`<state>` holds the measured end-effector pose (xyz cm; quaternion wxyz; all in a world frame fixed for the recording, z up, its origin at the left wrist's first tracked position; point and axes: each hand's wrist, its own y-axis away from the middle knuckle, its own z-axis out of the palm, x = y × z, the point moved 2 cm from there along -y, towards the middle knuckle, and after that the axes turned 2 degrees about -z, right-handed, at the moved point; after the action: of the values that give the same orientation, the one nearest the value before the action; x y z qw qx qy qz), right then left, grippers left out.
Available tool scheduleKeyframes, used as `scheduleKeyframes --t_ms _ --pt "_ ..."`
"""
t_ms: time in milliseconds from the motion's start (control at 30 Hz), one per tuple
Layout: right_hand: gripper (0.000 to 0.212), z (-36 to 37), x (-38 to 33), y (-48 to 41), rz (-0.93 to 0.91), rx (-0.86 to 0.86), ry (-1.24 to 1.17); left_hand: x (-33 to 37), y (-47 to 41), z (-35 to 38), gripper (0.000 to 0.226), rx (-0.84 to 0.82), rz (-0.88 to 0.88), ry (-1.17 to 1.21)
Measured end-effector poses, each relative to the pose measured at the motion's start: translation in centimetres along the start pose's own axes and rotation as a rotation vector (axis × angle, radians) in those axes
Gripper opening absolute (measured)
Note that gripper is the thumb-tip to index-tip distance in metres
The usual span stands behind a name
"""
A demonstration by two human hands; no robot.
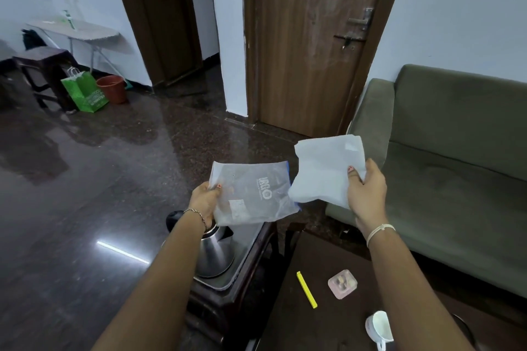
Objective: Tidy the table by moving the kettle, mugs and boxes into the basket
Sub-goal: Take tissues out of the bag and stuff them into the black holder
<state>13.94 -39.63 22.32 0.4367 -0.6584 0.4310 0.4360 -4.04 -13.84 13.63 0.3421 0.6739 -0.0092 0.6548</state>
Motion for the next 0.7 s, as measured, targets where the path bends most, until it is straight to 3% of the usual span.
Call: scheduleKeyframes --t_ms 133,300,433,700 --pt "0.015 1.7 0.9 0.4 0.173 -0.001 -0.289 -0.7 -1.3 -1.6 0.015 0.072 -0.026 -0.009" --pt "0.017 5.8 2.3 1.3 0.463 -0.072 -0.621 -0.5 -3.6 -1.8 0.014 0.026 -0.068 -0.036" --pt "0.033 9.5 3.4 1.4 0.569 -0.147 -0.715 0.4 -7.0 -2.2 0.015 -0.068 -0.115 -0.098" --pt "0.039 18.2 6.8 1.2 0.726 -0.035 -0.813 1.6 -16.1 -3.8 0.030 -0.143 -0.196 -0.255"
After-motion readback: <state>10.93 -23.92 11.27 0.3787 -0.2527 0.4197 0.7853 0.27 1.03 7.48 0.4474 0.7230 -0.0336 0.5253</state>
